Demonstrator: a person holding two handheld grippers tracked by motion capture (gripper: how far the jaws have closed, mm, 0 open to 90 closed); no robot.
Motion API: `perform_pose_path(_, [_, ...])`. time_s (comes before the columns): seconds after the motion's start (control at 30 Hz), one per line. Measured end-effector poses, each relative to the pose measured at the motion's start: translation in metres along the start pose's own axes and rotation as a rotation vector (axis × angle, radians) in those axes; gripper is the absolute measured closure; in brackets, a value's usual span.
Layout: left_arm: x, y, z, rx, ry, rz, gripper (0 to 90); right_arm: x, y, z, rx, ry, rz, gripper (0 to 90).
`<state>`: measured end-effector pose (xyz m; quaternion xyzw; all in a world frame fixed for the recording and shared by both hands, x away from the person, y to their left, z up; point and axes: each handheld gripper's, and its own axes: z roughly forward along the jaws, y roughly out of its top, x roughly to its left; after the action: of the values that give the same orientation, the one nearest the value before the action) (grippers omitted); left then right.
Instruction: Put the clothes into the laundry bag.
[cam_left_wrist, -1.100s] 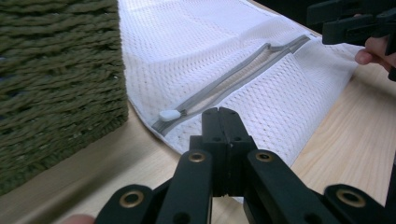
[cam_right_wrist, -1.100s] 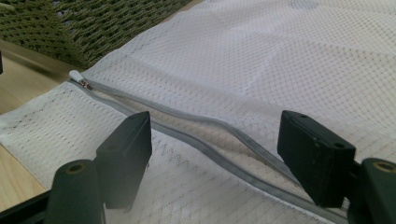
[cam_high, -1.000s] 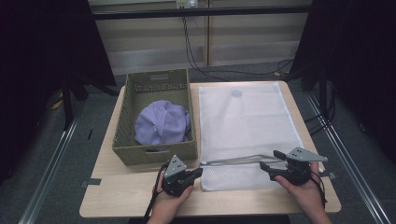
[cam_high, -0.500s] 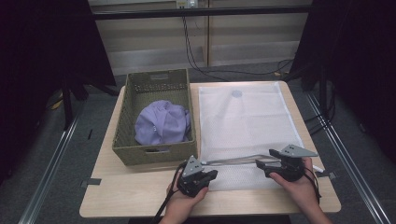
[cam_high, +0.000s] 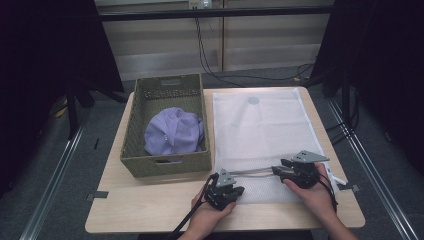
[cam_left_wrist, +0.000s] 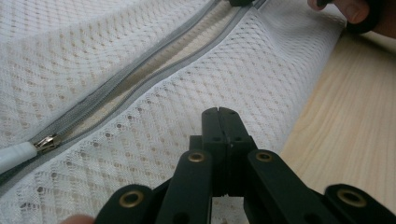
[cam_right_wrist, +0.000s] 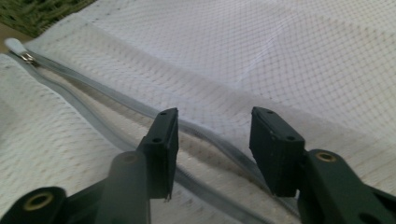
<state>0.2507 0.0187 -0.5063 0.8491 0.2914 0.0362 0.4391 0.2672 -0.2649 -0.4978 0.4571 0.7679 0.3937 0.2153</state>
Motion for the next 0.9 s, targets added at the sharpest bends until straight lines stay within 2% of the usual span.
perform_pose_path(0.03, [0.002, 0.000, 0.002, 0.030, -0.005, -0.002, 90.0, 0.000, 0.002, 0.003, 0.004, -0.011, -0.018, 58.1])
perform_pose_path(0.07, [0.002, 0.000, 0.002, 0.030, -0.005, -0.002, 90.0, 0.000, 0.002, 0.003, 0.004, -0.011, -0.018, 58.1])
perform_pose_path(0.13, [0.006, 0.000, 0.001, 0.029, -0.024, -0.042, 90.0, 0.001, 0.005, 0.009, 0.036, -0.003, -0.040, 63.4])
perform_pose_path(0.17, [0.007, 0.000, 0.001, 0.031, -0.026, -0.048, 90.0, 0.001, 0.004, 0.011, 0.048, 0.007, -0.047, 68.0])
perform_pose_path(0.2, [0.007, 0.000, 0.001, 0.031, -0.026, -0.048, 90.0, 0.001, 0.004, 0.011, 0.048, 0.007, -0.047, 68.0])
perform_pose_path(0.27, [0.008, 0.000, 0.001, 0.029, -0.033, -0.061, 90.0, -0.001, 0.006, 0.014, 0.071, 0.034, -0.076, 82.7])
perform_pose_path(0.3, [0.008, 0.000, 0.001, 0.029, -0.034, -0.061, 90.0, -0.002, 0.008, 0.014, 0.081, 0.042, -0.065, 88.6])
perform_pose_path(0.37, [0.008, -0.001, 0.001, 0.024, -0.036, -0.063, 90.0, -0.004, 0.010, 0.013, 0.078, 0.055, -0.053, 89.1])
perform_pose_path(0.43, [0.008, -0.001, 0.001, 0.026, -0.035, -0.061, 90.0, -0.008, 0.017, 0.009, 0.039, 0.057, -0.023, 89.6])
perform_pose_path(0.47, [0.008, 0.000, 0.001, 0.030, -0.034, -0.059, 90.0, -0.011, 0.025, 0.002, -0.022, 0.060, 0.006, 89.6])
perform_pose_path(0.5, [0.008, -0.001, 0.000, 0.028, -0.025, -0.056, 90.0, -0.012, 0.028, -0.001, -0.050, 0.062, 0.013, 89.7])
perform_pose_path(0.57, [0.009, -0.001, 0.000, 0.024, -0.027, -0.056, 90.0, -0.012, 0.032, -0.008, -0.092, 0.064, 0.004, 89.7])
perform_pose_path(0.6, [0.009, -0.001, -0.001, 0.039, -0.019, -0.050, 90.0, -0.012, 0.032, -0.008, -0.092, 0.064, 0.004, 89.7])
perform_pose_path(0.63, [0.010, -0.002, -0.001, 0.024, -0.021, -0.059, 90.0, -0.010, 0.035, -0.016, -0.138, 0.064, -0.009, 89.8])
perform_pose_path(0.67, [0.010, -0.002, -0.001, 0.025, -0.016, -0.058, 90.0, -0.010, 0.035, -0.016, -0.138, 0.064, -0.009, 89.8])
perform_pose_path(0.7, [0.010, -0.002, -0.002, 0.025, -0.011, -0.056, 90.0, -0.009, 0.041, -0.024, -0.190, 0.055, -0.008, 89.8])
perform_pose_path(0.73, [0.010, -0.002, -0.002, 0.025, -0.011, -0.056, 90.0, -0.009, 0.041, -0.024, -0.190, 0.055, -0.008, 89.8])
perform_pose_path(0.77, [0.009, -0.002, -0.002, 0.023, 0.001, -0.056, 90.0, -0.010, 0.047, -0.034, -0.246, 0.072, 0.017, 89.8])
perform_pose_path(0.8, [0.009, -0.002, -0.002, 0.023, 0.001, -0.056, 90.0, -0.010, 0.047, -0.034, -0.246, 0.072, 0.017, 89.8])
perform_pose_path(0.83, [0.008, -0.002, -0.002, 0.027, 0.014, -0.041, 90.0, -0.009, 0.049, -0.039, -0.273, 0.090, 0.031, 89.7])
perform_pose_path(0.9, [0.008, -0.002, -0.002, 0.027, 0.016, -0.038, 90.0, -0.006, 0.047, -0.036, -0.234, 0.103, 0.021, 89.3])
